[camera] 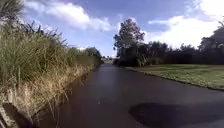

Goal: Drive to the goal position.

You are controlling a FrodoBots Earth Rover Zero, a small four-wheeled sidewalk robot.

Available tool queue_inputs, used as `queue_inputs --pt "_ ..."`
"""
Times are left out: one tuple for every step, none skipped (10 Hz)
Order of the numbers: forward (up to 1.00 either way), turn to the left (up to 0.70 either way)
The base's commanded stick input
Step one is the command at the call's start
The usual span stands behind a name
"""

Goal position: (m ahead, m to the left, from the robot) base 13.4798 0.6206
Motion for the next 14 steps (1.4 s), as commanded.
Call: queue_inputs --pt "1.0 0.0" --pt "1.0 0.0" --pt "1.0 0.0" --pt "1.0 0.0" --pt "1.0 0.0" --pt "1.0 0.0" --pt "1.0 0.0" --pt "1.0 0.0" --pt "1.0 0.0" --pt "1.0 0.0" --pt "1.0 0.0" --pt "1.0 0.0" --pt "1.0 0.0" --pt "1.0 -0.14"
